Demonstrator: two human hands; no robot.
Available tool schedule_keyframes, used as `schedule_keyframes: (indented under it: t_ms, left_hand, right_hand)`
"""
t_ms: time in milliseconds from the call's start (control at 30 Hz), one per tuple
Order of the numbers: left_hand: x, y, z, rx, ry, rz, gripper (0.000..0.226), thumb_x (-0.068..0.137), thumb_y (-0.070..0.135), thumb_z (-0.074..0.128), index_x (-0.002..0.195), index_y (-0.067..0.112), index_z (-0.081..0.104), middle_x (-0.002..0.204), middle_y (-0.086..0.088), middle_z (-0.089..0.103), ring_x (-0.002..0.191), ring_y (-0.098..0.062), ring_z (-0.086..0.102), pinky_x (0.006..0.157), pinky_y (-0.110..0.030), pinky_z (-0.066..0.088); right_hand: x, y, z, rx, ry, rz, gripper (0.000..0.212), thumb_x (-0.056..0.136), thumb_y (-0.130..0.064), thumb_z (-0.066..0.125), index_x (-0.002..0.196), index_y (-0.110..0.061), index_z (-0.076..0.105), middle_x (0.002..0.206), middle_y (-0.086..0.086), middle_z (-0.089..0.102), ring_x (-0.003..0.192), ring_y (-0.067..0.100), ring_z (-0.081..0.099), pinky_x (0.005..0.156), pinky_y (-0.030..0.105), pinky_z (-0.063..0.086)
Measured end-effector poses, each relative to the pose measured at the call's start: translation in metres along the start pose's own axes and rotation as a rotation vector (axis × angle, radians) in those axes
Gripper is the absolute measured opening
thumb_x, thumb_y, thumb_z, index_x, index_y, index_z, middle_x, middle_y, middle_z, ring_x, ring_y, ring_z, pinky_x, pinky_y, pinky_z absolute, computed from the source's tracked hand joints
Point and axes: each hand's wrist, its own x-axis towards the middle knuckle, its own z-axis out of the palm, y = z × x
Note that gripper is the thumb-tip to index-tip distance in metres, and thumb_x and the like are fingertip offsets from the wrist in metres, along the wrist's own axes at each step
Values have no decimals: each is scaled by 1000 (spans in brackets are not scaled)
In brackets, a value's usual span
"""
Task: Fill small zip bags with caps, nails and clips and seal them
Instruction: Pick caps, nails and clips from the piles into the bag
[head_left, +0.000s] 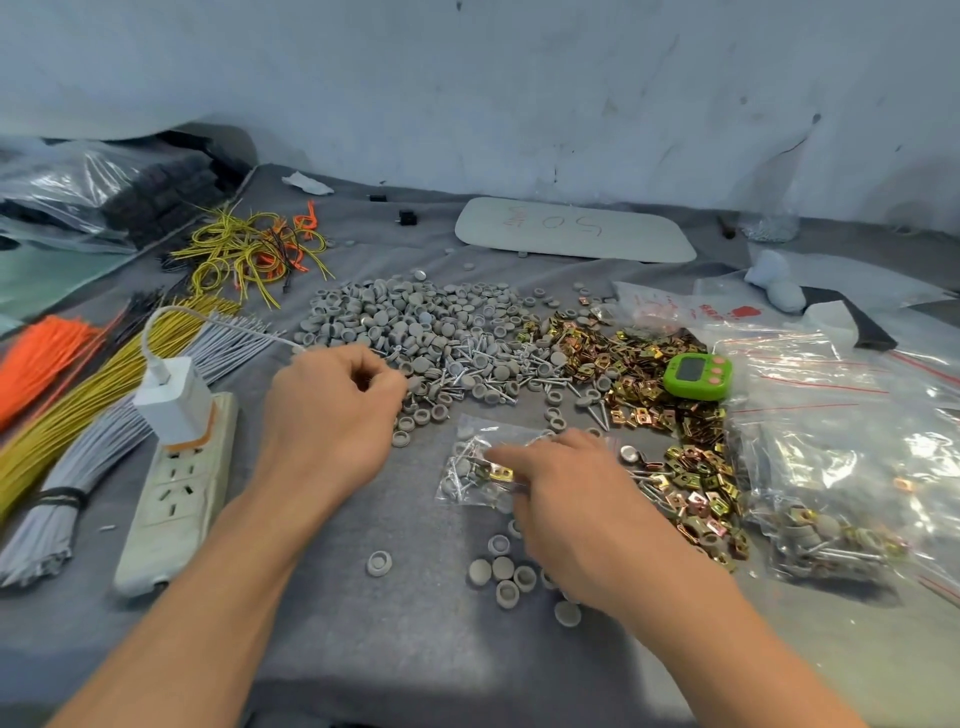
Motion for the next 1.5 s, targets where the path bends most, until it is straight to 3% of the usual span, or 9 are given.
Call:
schedule_keyframes:
  t_ms: [433,500,600,700,767,1133,1300,1400,1500]
  left_hand:
    - [1,-8,3,82,-126,70,26,87,22,70,70,41,72,61,29,66,57,3,62,45,-13,39]
    - [0,-9,3,63,-219,90,26,88,23,74,74,45,76,65,27,69,51,1,58,46,-12,37]
    - [-3,-3,7,-82,-316,136,28,86,22,80,83,50,80,89,22,73,66,1,59,55,-11,39]
    - [-11,11,16,-219,-344,232,32,81,13,83,87,44,82,84,21,72,75,-3,64,65,-12,44]
    - [-16,17,20,-249,-348,273,34,77,10,85,84,43,82,76,19,74,73,-3,68,66,-16,49]
    - [-27,37,35,-310,-344,363,34,71,8,89,80,39,81,72,26,73,71,7,71,63,-6,50]
    - [-17,26,29,-64,-300,244,33,81,13,85,73,44,76,68,31,69,63,10,66,53,-2,45]
    - [-13,13,31,99,-403,170,25,82,20,82,69,41,79,68,25,69,66,9,62,51,-5,41]
    - [-14,7,35,232,-553,162,18,80,25,82,78,43,81,74,12,67,65,-2,59,52,-11,39]
  right_hand:
    - [-12,8,15,-75,-45,-105,61,91,-15,51,149,-32,47,126,-6,53,117,21,45,93,31,28]
    - [-11,9,12,108,159,19,49,98,-16,54,144,-33,55,134,-12,60,125,14,50,106,28,35]
    - [-4,14,-1,601,422,258,22,101,-21,62,114,-28,77,102,-16,77,88,1,66,83,19,55]
    - [0,11,-14,1274,278,339,17,99,-22,67,92,-15,81,86,9,78,67,20,71,60,28,61]
    - [-1,4,-16,1415,184,306,21,98,-23,69,87,-10,81,85,14,78,65,22,72,58,27,59]
    - [-5,26,-21,1297,220,228,16,93,-8,72,80,-11,81,72,16,73,59,23,69,57,28,59]
    - [-6,42,-17,677,371,204,19,95,-27,72,76,-24,77,66,-4,72,59,14,65,59,40,56]
    - [-8,35,-9,464,196,62,14,99,-32,64,86,-32,71,86,-17,70,81,1,63,72,30,52]
    - [-7,28,4,283,-21,-83,18,102,-30,55,85,-36,57,105,-12,60,107,8,54,86,31,41]
